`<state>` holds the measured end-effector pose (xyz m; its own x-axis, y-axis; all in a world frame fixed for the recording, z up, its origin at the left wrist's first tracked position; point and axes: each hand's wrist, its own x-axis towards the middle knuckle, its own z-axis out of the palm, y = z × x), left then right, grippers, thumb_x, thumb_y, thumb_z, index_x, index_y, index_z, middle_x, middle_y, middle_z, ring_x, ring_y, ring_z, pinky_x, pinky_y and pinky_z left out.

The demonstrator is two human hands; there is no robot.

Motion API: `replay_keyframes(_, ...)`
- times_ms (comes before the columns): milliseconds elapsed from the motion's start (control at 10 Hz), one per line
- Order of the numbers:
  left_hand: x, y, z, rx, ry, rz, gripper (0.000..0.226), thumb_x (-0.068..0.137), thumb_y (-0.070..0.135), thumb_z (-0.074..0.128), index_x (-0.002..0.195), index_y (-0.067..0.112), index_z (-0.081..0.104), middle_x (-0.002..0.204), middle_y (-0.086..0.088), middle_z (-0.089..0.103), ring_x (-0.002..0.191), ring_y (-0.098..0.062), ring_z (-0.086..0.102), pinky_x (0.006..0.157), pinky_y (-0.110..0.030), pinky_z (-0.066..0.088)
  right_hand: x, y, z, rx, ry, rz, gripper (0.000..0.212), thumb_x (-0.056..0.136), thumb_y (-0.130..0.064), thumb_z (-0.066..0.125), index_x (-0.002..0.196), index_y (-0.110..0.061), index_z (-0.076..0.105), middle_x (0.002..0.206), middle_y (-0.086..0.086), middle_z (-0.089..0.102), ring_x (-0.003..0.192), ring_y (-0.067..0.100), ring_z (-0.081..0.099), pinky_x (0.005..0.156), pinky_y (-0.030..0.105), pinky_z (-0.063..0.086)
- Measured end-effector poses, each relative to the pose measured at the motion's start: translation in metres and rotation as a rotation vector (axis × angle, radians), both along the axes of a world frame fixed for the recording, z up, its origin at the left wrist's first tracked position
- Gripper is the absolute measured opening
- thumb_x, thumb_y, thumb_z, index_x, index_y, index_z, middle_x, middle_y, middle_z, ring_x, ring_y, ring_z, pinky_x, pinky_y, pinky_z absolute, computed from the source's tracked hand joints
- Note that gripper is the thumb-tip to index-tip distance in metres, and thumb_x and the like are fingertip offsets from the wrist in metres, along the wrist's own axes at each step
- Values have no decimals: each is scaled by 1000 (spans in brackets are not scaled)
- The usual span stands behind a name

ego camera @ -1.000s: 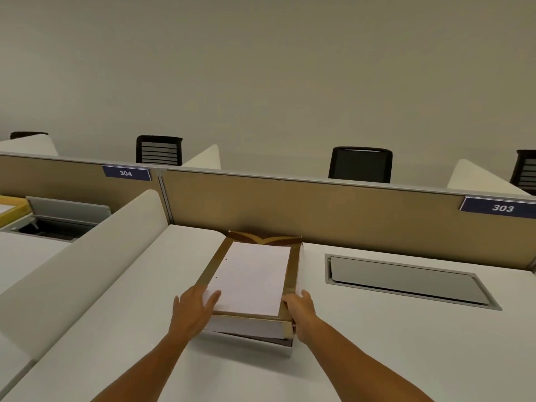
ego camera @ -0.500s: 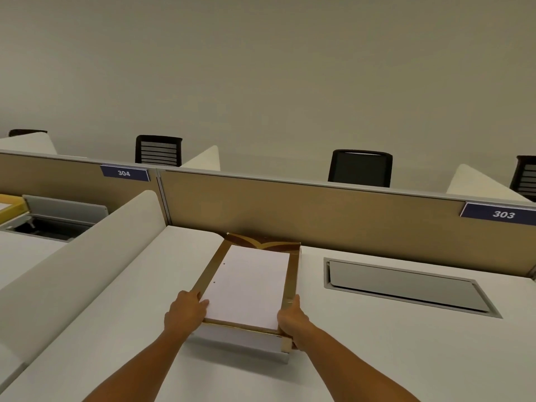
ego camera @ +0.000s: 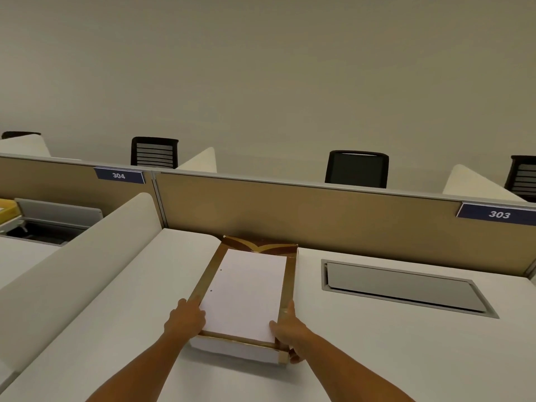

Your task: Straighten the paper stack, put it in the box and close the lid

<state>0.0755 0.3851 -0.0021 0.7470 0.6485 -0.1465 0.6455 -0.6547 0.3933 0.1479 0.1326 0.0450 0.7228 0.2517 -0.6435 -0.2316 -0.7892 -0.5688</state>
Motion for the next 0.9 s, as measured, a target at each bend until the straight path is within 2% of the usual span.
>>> replay_keyframes(100, 2, 5, -3, 3, 42, -54, 41, 100, 35, 48, 137, 17, 47, 122, -5, 60, 108, -21, 64, 98, -34, 55, 7, -4, -2, -68, -12, 56, 91, 101, -34, 51, 155, -35, -23, 77, 2, 54, 54, 12, 54, 35, 21, 47)
replay_keyframes(200, 4, 5, -5, 15, 71, -87, 44, 102, 34, 47, 142, 17, 44, 130, -6, 58, 115, -23, 63, 102, -34, 53, 11, -3, -12, -110, -30, 105, 70, 103, -37, 46, 160, -24, 8, 80, 2, 56, 55, 9, 54, 41, 17, 50)
replay_keyframes(300, 6, 3, -6, 31, 95, -85, 43, 102, 34, 46, 142, 17, 44, 134, -6, 57, 118, -21, 62, 103, -32, 52, 12, -5, -17, -61, -57, 129, 77, 103, -37, 44, 159, -31, -9, 81, 0, 55, 57, 7, 54, 43, 16, 49)
replay_keyframes(400, 5, 0, -5, 34, 96, -78, 41, 102, 33, 48, 139, 16, 46, 132, -5, 58, 115, -20, 63, 101, -30, 53, 14, -5, -25, -43, -32, 110, 88, 102, -37, 47, 154, -34, -24, 83, -2, 53, 58, 8, 54, 36, 13, 44)
replay_keyframes(500, 3, -1, -4, 36, 100, -70, 40, 101, 33, 48, 138, 17, 47, 130, -5, 58, 113, -19, 64, 100, -29, 54, 16, -4, -34, -15, -34, 76, 92, 102, -34, 47, 152, -37, -30, 87, -3, 55, 63, 8, 56, 44, 13, 48)
replay_keyframes(600, 1, -2, -5, 46, 81, -78, 40, 101, 35, 48, 137, 18, 47, 129, -4, 58, 110, -18, 65, 99, -27, 54, 15, 1, -48, 29, -63, 27, 93, 101, -31, 50, 152, -40, -28, 136, 3, 53, 81, 10, 61, 51, 13, 50)
replay_keyframes(700, -2, -6, -3, 26, 81, -45, 44, 100, 36, 50, 140, 20, 44, 131, -5, 55, 114, -21, 63, 102, -32, 54, 17, 4, -54, -5, -116, 37, 93, 101, -32, 50, 154, -39, -25, 144, 5, 47, 100, 14, 64, 61, 15, 52)
replay_keyframes(800, -3, -12, 2, 3, 58, -20, 45, 100, 36, 50, 141, 19, 42, 134, -6, 53, 119, -22, 60, 104, -35, 52, 16, -2, -50, -60, -176, 122, 89, 99, -37, 50, 157, -36, -18, 124, -1, 60, 89, 11, 65, 66, 17, 53)
replay_keyframes(900, -6, -27, 4, 50, 86, 93, 47, 98, 39, 50, 141, 24, 40, 138, -3, 49, 126, -21, 52, 108, -39, 47, 22, -13, -37, -197, -300, 288, 86, 93, -49, 52, 159, -34, -1, 131, 1, 63, 100, 20, 70, 86, 33, 61)
